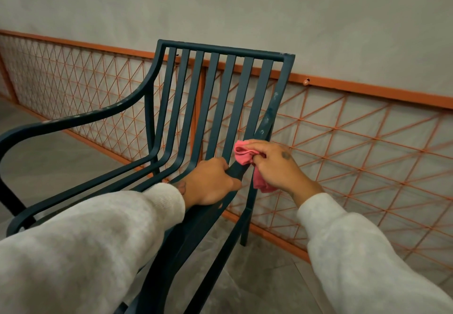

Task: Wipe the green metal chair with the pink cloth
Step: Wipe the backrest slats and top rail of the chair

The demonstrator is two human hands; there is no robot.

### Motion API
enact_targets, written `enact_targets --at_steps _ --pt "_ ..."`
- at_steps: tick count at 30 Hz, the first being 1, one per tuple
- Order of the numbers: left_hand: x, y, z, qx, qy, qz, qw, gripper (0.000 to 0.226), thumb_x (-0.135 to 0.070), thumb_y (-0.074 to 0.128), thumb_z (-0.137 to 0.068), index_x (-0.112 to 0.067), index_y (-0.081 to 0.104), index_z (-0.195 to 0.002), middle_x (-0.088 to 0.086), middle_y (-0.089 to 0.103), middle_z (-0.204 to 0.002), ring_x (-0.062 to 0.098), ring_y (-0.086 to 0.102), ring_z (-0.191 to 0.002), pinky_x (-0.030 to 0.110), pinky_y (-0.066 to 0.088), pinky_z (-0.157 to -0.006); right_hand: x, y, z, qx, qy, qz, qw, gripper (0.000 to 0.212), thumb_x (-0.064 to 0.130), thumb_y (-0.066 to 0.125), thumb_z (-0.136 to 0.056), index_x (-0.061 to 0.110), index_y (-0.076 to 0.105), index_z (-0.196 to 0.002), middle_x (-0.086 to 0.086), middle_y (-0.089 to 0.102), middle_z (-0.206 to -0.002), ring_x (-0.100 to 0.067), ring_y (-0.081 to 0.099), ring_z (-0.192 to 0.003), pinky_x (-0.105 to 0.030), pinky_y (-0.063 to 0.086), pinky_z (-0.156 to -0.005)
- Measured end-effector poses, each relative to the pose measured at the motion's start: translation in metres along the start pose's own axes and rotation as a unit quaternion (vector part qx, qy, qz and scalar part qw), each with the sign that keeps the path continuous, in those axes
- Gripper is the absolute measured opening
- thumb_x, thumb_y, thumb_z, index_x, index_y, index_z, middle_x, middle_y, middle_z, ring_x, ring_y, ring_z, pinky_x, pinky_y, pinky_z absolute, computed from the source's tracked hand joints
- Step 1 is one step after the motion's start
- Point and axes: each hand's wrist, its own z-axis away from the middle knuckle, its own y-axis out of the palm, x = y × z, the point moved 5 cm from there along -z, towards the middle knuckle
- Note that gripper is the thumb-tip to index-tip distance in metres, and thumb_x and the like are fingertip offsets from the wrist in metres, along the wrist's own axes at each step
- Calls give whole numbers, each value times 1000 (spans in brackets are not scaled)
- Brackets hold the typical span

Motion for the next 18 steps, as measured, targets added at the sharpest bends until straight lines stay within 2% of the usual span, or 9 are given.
enact_targets --at_steps 2,4,5,7,9,11,14,16,18 --pt "0 0 0 -4 10 -5 1000 23 -32 68 -80 -16 58 -92 5 67 -81 18 64 -64 28 47 -55 3 5 14 36 -12 -29 999 47 1 49 -95 36 66 -123 20 59 -133 1 53 -114 -17 46 -94" --pt "0 1 -1 -10 22 -13 1000 20 -32 68 -80 -17 58 -89 3 66 -80 17 63 -69 26 45 -57 1 7 34 53 -16 -92 994 49 2 51 -95 41 67 -120 25 60 -129 2 59 -107 -11 49 -76" --pt "1 1 -1 -14 21 -9 1000 20 -33 69 -80 -18 59 -88 1 66 -77 15 63 -66 24 44 -54 -3 5 44 39 -4 -143 989 49 2 52 -95 44 68 -116 25 63 -125 2 61 -106 -11 50 -76" --pt "3 0 -3 -11 9 8 1000 21 -33 71 -79 -18 60 -87 -1 67 -74 11 65 -59 22 46 -49 -17 2 62 -45 57 -265 962 44 6 55 -96 45 71 -110 18 69 -116 -4 65 -104 -20 56 -80" --pt "5 0 -3 -7 5 18 1000 23 -35 72 -78 -18 62 -91 -1 71 -79 11 69 -64 25 53 -54 -35 8 74 -135 134 -339 921 35 13 55 -97 38 69 -116 10 73 -108 -10 69 -99 -27 58 -80" --pt "4 0 -3 -17 13 10 1000 27 -41 71 -77 -17 62 -87 -2 70 -79 13 68 -66 30 56 -61 -37 28 79 -141 165 -351 911 33 19 56 -97 36 65 -123 9 74 -106 -9 70 -95 -28 59 -80" --pt "3 -1 -2 -45 25 -14 999 38 -51 68 -72 -16 55 -73 -1 57 -66 14 53 -58 32 45 -57 -23 54 76 -149 136 -348 915 41 17 60 -94 53 64 -113 9 67 -126 -7 64 -113 -30 54 -96" --pt "3 -1 -2 -41 27 -16 999 33 -47 67 -74 -17 55 -73 -2 57 -65 13 53 -57 30 45 -55 -20 54 69 -186 141 -346 909 43 17 61 -95 59 64 -105 12 68 -123 -4 64 -110 -25 54 -93" --pt "3 -1 -2 -28 26 -1 999 25 -41 69 -76 -17 60 -79 -1 64 -68 14 61 -57 28 48 -52 -23 45 55 -209 172 -335 903 35 21 59 -96 52 65 -112 10 71 -114 -9 68 -103 -25 57 -86"
